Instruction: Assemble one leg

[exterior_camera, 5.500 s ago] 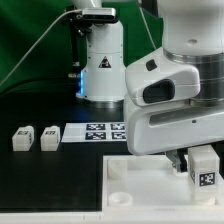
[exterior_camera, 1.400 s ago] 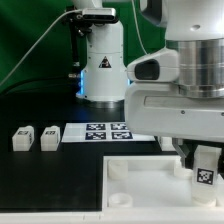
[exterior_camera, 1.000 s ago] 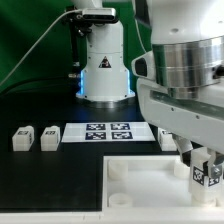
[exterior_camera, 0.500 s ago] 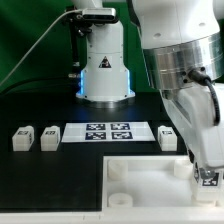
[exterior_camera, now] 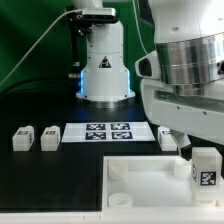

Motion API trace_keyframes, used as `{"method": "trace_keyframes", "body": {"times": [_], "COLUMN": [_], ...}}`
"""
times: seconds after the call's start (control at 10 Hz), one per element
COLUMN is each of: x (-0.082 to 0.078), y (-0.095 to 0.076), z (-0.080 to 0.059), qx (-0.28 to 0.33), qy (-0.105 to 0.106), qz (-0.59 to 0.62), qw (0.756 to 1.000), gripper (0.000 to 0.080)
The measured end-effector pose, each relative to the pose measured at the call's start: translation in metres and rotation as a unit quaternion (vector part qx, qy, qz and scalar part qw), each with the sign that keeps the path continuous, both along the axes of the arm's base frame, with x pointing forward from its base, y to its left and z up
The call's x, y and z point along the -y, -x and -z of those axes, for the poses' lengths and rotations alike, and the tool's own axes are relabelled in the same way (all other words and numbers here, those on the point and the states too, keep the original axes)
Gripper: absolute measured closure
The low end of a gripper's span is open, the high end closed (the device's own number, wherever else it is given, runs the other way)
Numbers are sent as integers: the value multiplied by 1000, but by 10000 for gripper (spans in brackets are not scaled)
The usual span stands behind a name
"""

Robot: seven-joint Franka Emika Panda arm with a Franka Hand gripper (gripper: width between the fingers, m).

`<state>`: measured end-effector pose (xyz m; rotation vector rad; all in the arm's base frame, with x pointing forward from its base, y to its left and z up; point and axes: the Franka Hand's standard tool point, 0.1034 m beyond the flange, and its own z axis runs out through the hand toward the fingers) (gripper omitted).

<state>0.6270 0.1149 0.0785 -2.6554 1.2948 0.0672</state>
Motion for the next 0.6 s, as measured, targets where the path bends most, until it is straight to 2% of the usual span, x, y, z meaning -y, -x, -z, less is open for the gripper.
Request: {"method": "trace_keyframes", "body": {"times": [0.1, 0.2, 0.3, 0.4, 0.5, 0.6], "x": [0, 0, -3, -7, -8, -8], "y": [0, 0, 2, 2, 2, 2], "z": [0, 0, 1, 1, 1, 1], "qx": [8, 19, 33, 42, 48, 53], "qy": [2, 12, 39, 53, 62, 62], "qz": [-44, -110, -226, -302, -362, -394], "qw": [999, 994, 973, 951, 929, 915], "gripper": [151, 151, 150, 150, 150, 150]}}
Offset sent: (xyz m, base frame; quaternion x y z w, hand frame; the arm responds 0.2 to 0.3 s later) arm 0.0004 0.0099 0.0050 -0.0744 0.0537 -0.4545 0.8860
